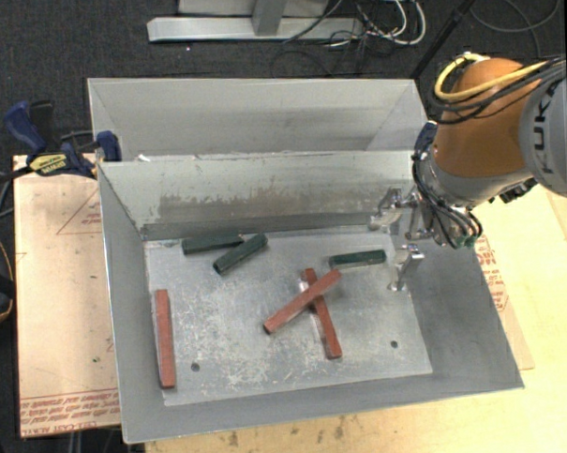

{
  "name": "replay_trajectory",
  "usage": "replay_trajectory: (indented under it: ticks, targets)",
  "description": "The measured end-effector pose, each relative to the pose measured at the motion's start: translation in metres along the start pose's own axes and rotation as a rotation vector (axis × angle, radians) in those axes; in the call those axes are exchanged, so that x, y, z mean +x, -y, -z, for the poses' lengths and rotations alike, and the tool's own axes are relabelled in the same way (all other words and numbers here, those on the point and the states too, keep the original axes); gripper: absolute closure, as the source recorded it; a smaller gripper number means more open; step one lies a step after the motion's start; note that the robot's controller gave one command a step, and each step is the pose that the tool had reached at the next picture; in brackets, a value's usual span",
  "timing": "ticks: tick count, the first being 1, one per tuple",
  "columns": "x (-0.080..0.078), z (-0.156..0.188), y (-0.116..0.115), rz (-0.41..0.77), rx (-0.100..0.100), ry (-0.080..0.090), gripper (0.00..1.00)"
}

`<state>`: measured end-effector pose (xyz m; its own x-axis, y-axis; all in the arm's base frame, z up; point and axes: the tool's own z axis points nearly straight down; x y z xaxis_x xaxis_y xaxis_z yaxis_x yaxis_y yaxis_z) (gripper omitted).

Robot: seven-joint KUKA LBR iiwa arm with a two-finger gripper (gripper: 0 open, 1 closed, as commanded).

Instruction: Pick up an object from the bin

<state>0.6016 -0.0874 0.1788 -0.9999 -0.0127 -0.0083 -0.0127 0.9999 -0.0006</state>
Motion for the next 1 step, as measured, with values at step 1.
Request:
replay_trajectory:
  ticks: [1]
  targets:
    - [-0.0191,-0.0225,-0.0319,0.319,-0.002,-0.006,0.00]
